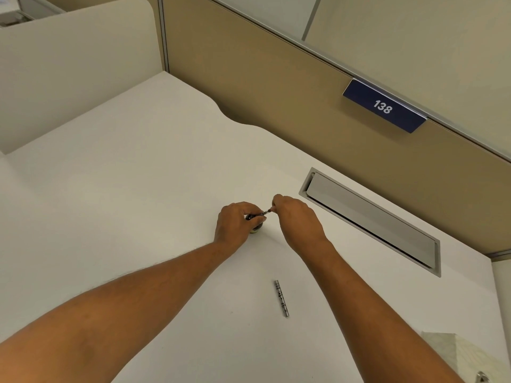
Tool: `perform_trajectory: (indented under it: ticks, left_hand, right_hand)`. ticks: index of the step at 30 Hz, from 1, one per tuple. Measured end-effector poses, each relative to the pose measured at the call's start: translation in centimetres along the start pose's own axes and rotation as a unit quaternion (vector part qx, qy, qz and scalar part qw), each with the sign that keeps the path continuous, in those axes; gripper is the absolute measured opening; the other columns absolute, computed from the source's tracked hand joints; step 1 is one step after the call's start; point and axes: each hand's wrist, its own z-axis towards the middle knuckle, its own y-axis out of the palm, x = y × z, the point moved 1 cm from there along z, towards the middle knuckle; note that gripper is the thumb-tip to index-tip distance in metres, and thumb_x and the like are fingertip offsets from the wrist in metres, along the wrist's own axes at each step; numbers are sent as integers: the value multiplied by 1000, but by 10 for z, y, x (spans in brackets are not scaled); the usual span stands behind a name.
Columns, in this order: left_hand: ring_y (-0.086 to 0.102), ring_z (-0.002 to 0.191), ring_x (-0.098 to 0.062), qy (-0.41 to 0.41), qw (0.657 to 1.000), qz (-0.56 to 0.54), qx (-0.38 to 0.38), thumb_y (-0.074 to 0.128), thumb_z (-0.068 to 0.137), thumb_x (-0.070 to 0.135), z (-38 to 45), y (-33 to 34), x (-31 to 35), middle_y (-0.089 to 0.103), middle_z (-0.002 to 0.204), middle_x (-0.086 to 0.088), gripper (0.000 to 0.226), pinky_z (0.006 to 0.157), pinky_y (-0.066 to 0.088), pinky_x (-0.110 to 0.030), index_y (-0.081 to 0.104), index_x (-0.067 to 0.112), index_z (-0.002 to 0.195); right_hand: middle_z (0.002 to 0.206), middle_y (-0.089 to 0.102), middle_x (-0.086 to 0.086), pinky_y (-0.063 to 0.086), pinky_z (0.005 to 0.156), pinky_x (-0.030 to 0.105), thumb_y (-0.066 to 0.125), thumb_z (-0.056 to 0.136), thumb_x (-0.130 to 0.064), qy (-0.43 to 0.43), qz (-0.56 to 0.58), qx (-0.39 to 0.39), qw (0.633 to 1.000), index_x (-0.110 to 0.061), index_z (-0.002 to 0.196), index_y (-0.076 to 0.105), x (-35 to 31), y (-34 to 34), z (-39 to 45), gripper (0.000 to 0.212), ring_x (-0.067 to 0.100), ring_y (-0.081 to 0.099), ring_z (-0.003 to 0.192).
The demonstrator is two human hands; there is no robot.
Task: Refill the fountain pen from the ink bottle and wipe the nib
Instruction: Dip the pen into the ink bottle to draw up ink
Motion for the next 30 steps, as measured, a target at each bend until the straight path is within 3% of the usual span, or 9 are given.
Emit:
perform_trajectory:
  ticks: [3,7,10,14,17,20,24,27,30]
  left_hand:
    - [72,83,-1,-3,1000,-1,0,86,84,21,0,0,0,82,93,9,8,71,46,-3,85,18,92]
    - [67,76,13,-8,1000,-15,-3,85,85,15,-1,0,2,81,91,4,8,66,46,-1,85,13,92]
    - [70,76,6,-10,1000,-16,0,85,85,16,-1,0,2,82,93,3,9,66,46,0,85,13,93]
    - [72,83,-7,-6,1000,-4,7,86,85,21,-1,-1,2,82,95,3,12,68,45,0,86,14,94]
    - [72,81,-8,-4,1000,-10,5,86,85,17,-2,0,4,82,93,2,10,67,45,0,85,12,93]
    - [73,83,-9,-1,1000,-10,7,86,84,17,-2,0,4,82,93,3,9,67,45,0,85,13,92]
    - [72,80,-1,-4,1000,-8,3,86,84,19,-1,0,2,82,92,6,10,68,46,-1,85,15,93]
    - [69,76,10,-7,1000,-18,1,86,84,17,-2,0,2,81,90,7,9,67,46,-1,85,13,92]
    - [69,78,8,-5,1000,-11,3,86,84,19,-1,0,2,80,90,9,9,69,45,0,85,15,92]
  right_hand:
    - [109,71,9,38,64,33,56,100,-10,9,7,-6,1000,-9,119,60,-3,-1,2,19,30,67,94]
    - [100,70,10,38,60,35,55,101,-11,4,-46,5,999,-13,118,62,-3,-8,-3,18,34,67,85]
    - [89,69,9,40,56,35,61,100,-17,1,-28,23,999,-15,108,65,0,-9,-5,9,34,67,78]
    - [87,66,1,49,57,37,63,99,-24,-6,13,40,999,-14,105,61,5,-6,-2,12,28,63,75]
    - [78,53,-3,39,56,33,61,101,-18,-2,10,32,999,-12,98,60,6,-6,0,7,21,50,69]
    - [86,63,3,35,60,32,62,100,-17,9,7,20,1000,-11,104,62,3,-5,3,8,19,45,72]
    - [94,69,6,39,62,32,50,107,-24,10,-13,15,1000,-10,106,62,-4,-9,3,19,25,60,78]
    - [92,69,6,40,59,34,52,104,-16,0,-62,14,998,-12,104,61,-6,-9,2,10,28,67,81]
    - [92,69,8,42,58,35,57,101,-11,2,-53,10,999,-13,104,62,-4,-10,1,7,31,67,81]
